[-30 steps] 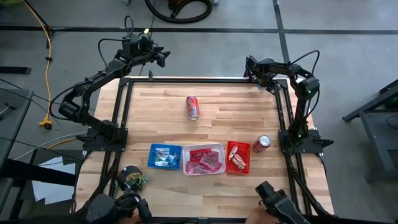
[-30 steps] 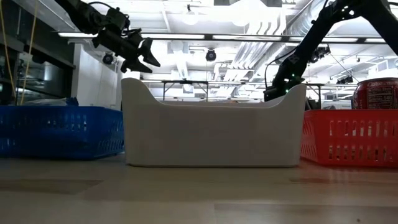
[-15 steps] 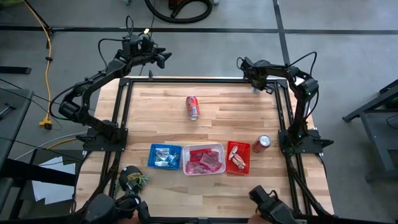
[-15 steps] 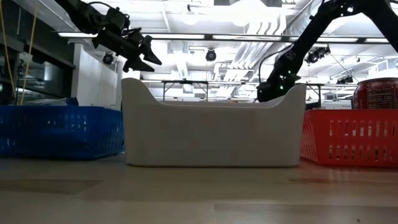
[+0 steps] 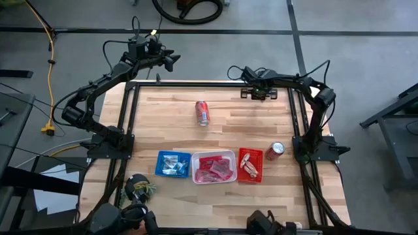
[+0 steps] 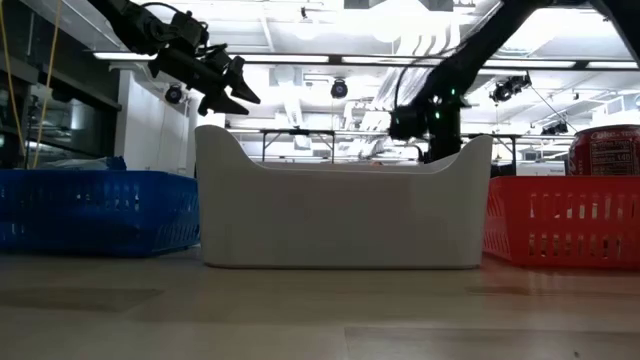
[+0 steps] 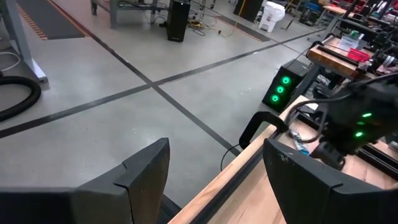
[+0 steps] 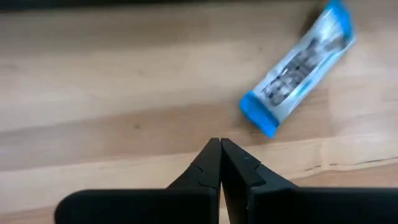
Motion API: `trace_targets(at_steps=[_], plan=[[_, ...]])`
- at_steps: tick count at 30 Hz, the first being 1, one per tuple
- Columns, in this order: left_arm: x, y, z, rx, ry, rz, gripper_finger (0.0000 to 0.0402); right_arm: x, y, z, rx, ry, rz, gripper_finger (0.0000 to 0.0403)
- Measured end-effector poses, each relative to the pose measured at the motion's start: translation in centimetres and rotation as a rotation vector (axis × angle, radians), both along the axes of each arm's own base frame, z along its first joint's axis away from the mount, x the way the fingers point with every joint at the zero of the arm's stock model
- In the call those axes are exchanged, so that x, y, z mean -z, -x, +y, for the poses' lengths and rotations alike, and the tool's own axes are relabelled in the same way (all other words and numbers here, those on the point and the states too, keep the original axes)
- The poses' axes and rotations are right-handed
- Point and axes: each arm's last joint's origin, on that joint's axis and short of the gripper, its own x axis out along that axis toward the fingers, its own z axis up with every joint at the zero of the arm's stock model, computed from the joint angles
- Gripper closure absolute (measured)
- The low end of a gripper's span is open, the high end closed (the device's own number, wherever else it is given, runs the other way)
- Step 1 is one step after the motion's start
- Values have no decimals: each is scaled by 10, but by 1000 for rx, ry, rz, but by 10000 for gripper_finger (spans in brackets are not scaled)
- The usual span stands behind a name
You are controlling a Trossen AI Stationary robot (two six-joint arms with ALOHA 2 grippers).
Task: Sort candy
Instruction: Put the white chocolate into the blue bin
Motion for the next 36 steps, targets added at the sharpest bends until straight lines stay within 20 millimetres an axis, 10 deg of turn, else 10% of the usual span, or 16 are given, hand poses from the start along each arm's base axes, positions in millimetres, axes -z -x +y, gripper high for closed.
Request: trace_targets(at_steps=[11, 25, 36], plan=[[0, 0, 0, 11, 3, -3, 156, -16, 32, -17, 127, 47, -112, 388], [0, -1, -1, 24, 17, -16, 156, 3, 55, -23, 336, 41, -147, 176], [0, -1, -1, 28, 6, -9, 156, 34, 59, -3, 495, 54, -184, 203]])
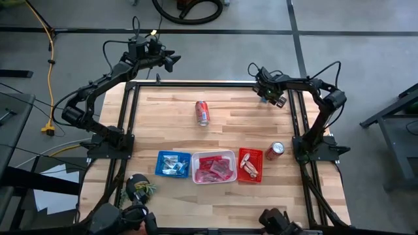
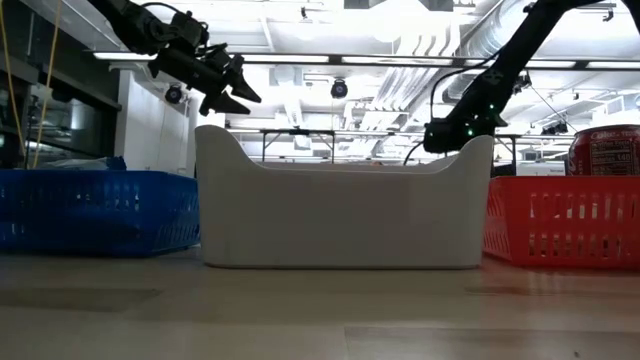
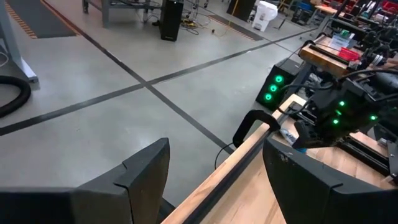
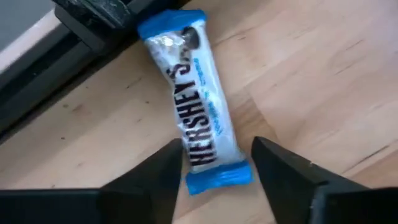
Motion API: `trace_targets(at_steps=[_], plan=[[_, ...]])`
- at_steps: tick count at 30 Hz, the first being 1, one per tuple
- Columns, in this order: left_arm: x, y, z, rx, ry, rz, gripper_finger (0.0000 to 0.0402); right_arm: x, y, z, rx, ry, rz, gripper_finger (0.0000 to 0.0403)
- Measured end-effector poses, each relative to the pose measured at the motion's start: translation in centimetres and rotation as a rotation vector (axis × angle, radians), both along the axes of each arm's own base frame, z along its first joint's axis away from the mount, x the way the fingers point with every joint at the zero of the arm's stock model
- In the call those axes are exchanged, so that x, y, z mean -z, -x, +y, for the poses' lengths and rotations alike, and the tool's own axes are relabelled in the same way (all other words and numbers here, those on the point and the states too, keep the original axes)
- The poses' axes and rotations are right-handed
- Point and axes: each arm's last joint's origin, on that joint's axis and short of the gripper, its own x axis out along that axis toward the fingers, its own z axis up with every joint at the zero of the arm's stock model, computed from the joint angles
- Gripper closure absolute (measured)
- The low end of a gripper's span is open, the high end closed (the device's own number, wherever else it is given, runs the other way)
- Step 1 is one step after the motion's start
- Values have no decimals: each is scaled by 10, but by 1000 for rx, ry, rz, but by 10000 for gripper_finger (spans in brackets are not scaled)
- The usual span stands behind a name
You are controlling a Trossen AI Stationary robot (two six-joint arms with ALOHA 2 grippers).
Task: Sort candy
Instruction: Put the white chocolate into the blue bin
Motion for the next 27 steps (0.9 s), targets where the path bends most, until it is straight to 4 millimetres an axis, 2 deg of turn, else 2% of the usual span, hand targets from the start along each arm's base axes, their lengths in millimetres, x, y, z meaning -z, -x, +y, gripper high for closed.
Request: trace_targets(at_steps=[3, 6, 8, 10, 13, 18, 23, 27], plan=[[0, 0, 0, -3, 11, -8, 156, 0, -4, 5, -36, 1, 38, 264], [0, 0, 0, -13, 41, -29, 156, -5, -8, 8, -111, -4, 58, 355], [0, -2, -1, -10, 66, -48, 156, -14, -11, 11, -191, 10, 50, 386], [-1, -4, -3, 28, 94, -75, 156, -24, -10, 14, -257, 26, 53, 383], [-5, -13, -9, 148, 141, -155, 156, -52, -6, 18, -396, 131, 60, 395], [-14, -48, -34, 326, 161, -241, 156, -105, -5, 39, -828, 345, 5, 394], [-18, -95, -83, 471, 183, -261, 156, -146, -3, 73, -1152, 522, -101, 400], [-22, -124, -131, 624, 251, -285, 156, -166, -6, 103, -1340, 611, -228, 400]])
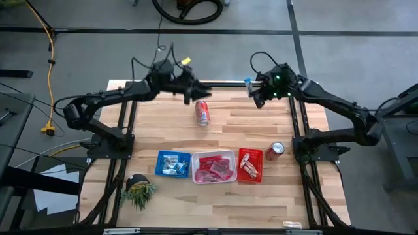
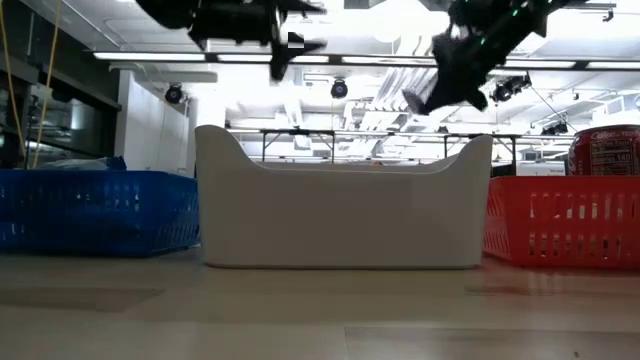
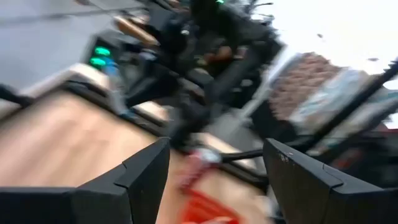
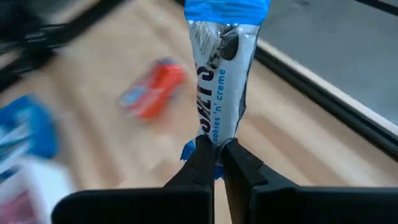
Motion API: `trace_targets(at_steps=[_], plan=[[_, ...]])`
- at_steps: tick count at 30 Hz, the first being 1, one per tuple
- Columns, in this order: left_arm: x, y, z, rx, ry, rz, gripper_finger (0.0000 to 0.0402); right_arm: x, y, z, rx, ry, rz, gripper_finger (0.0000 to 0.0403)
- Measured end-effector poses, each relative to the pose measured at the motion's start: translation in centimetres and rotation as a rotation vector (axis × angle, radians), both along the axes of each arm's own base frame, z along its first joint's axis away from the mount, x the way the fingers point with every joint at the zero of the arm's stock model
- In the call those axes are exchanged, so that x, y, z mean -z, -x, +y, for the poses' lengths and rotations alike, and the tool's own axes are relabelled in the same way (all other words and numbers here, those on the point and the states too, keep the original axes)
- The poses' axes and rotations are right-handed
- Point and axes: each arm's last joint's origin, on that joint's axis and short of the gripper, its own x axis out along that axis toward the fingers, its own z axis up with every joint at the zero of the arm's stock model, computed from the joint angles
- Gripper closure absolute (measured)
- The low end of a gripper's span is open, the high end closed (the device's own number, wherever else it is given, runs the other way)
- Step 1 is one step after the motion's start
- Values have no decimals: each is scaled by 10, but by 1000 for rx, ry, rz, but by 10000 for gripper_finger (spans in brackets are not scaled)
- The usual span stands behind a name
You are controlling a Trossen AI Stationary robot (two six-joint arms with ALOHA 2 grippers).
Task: Sort candy
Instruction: Put the white chocolate into the blue bin
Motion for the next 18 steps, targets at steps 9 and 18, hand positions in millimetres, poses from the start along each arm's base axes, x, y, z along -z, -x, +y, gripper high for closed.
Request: trace_targets(at_steps=[9, 18], plan=[[-26, -1, -92, 133, 10, -84, 156, -8, -38, 70, -366, 32, -95, 402], [8, 69, -142, -31, 82, -77, 156, -2, -95, 142, -553, 6, -293, 403]])
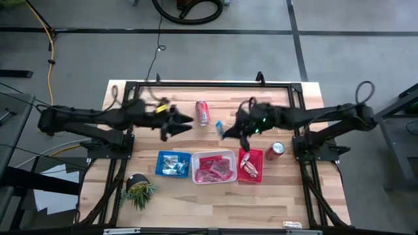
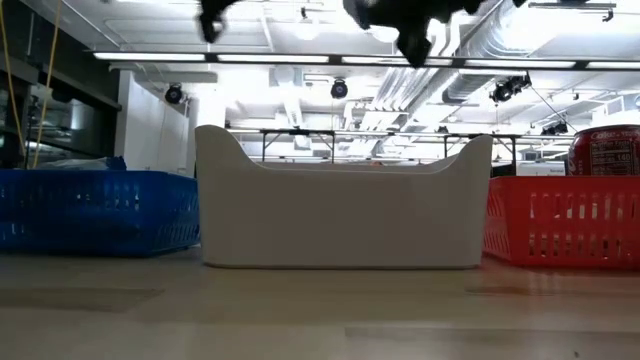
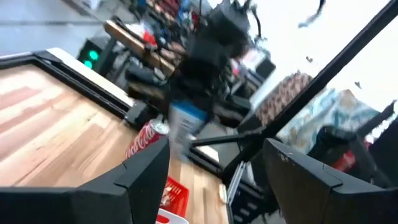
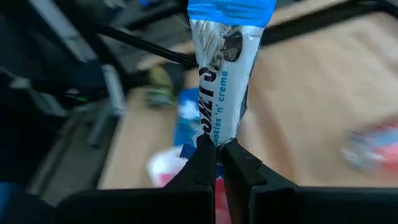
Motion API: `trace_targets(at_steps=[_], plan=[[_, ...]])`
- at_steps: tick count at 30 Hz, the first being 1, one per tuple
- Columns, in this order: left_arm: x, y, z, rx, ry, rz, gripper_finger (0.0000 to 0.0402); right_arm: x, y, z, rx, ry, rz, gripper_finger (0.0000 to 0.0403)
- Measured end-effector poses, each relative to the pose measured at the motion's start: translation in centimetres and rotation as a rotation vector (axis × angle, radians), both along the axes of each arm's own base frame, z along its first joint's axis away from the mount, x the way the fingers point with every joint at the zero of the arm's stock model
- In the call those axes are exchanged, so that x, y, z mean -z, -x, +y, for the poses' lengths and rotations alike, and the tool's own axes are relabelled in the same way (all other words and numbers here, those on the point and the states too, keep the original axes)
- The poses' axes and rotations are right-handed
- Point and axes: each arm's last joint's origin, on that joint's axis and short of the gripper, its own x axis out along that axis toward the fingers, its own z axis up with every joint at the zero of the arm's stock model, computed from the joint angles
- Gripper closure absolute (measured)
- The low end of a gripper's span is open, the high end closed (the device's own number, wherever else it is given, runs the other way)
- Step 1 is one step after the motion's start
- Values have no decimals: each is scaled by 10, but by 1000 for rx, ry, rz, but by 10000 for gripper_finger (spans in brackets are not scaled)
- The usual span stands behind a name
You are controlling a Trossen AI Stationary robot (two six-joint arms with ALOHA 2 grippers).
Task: Sort candy
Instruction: Put the white chocolate into the blue bin, then adjust the flower pot on the table
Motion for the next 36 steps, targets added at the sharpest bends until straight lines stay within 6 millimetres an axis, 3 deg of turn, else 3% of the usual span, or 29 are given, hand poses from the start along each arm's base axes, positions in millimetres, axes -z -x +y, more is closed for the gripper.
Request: trace_targets(at_steps=[5, 9, 14, 21, 29, 36], plan=[[2, 45, -11, -63, 20, -100, 156, 14, -43, 28, -34, -76, -97, 403], [-2, 68, -12, -68, -17, -166, 156, 27, -83, 44, -9, -72, -50, 403], [-9, 82, -11, -82, -88, -227, 156, 46, -135, 60, -8, 28, -37, 403], [-9, 84, -11, -84, -92, -227, 156, 85, -194, 68, -5, 58, 3, 393], [-9, 83, -11, -76, -15, -229, 156, 112, -221, 74, -68, 111, 176, 361], [-9, 83, -11, -89, -24, -227, 156, 109, -222, 72, -70, 210, 262, 258]])
